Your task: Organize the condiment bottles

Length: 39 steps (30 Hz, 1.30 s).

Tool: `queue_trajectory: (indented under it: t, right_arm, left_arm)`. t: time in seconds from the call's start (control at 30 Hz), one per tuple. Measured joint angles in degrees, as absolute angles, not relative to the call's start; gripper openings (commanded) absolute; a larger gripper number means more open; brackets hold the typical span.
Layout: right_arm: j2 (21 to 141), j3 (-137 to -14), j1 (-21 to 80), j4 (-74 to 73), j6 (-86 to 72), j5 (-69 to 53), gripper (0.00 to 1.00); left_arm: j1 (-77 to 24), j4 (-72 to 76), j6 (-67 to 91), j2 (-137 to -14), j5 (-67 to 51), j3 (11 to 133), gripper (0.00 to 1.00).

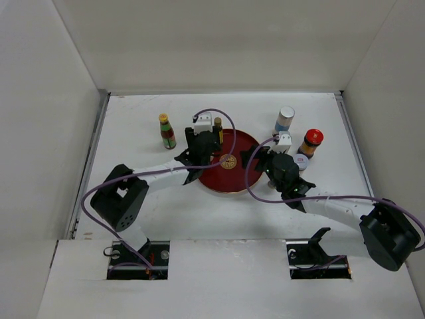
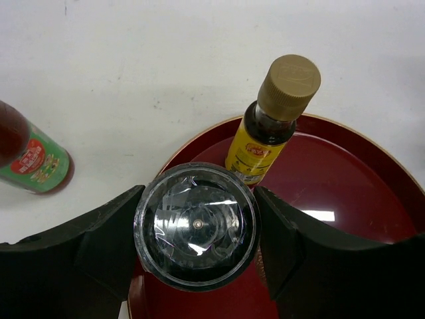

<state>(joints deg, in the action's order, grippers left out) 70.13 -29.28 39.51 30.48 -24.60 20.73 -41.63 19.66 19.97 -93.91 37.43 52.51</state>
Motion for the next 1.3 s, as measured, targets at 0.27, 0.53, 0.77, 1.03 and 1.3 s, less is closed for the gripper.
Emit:
queue_trajectory:
  t: [0.27,0.53,0.77,1.03,1.3]
  right_arm:
    - [70.13,-29.28,39.53,30.48,-24.6,20.71,1.0]
    - [70.13,-29.28,39.51,30.48,-24.45,20.71,1.0]
    - [70.87,-29.43,39.55,30.5,-24.4,20.71,1.0]
    - [71.4,-29.54,39.83,30.5,-24.36,20.69,1.0]
    - [71.94,-29.54,39.83,30.5,-24.36,20.43,1.0]
  left_arm:
    - [-41.54,23.27,19.7,-93.95,37.21,52.21,0.84]
    - [-39.53,21.56,19.84,-76.77,37.91,46.11,0.8]
    - [-27.03,12.38,21.56,-76.2,37.6,50.39,0.8]
    - [-22.31,6.98,21.65,-87.48,36.25,58.83,0.78]
    - [-19.99,5.48,21.02,-92.99,35.75,64.03,0.55]
